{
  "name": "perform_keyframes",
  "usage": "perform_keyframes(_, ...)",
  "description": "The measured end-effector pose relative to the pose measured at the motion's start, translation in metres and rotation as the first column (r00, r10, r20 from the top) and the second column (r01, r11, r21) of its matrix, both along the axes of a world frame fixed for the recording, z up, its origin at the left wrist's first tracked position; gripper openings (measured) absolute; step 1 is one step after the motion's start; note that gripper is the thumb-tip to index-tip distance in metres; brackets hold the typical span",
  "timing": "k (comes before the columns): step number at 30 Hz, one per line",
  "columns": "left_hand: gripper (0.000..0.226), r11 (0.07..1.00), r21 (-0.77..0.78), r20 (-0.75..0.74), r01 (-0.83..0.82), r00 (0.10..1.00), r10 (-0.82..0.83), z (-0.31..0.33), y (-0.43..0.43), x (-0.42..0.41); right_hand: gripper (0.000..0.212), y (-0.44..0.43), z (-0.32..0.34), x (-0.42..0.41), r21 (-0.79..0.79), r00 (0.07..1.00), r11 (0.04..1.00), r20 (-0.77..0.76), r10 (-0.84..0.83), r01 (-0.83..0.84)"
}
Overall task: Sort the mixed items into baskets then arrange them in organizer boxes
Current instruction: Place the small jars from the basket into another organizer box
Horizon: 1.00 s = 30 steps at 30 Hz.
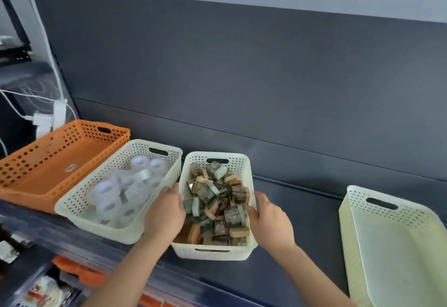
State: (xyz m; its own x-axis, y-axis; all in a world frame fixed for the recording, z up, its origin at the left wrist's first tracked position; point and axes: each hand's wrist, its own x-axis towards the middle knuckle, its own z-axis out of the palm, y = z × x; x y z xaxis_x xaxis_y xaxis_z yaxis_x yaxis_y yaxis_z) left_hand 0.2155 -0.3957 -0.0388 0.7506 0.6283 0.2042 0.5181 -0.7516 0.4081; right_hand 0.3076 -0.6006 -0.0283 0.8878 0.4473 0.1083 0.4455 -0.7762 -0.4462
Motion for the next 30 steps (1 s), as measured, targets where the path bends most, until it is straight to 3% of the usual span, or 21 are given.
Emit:
perform_keyframes(9, 0.037, 0.983, -0.141, 0.133, 0.114, 0.987, -0.095, 0.003, 0.003, -0.004, 0.024, 0.002, 0.005, -0.021, 0.131, 0.984, 0.977, -0.073, -0.161, 0.169)
perform_keyframes(20, 0.041, 0.933, -0.206, 0.259, 0.294, 0.936, -0.237, 0.029, -0.014, -0.01, 0.028, -0.031, 0.025, -0.057, 0.252, 0.961, 0.931, 0.012, -0.275, 0.263)
perform_keyframes(30, 0.04, 0.866, -0.199, 0.35, 0.458, 0.859, -0.373, 0.067, -0.081, -0.017, 0.029, -0.107, 0.056, -0.093, 0.336, 0.91, 0.876, 0.11, -0.4, 0.345)
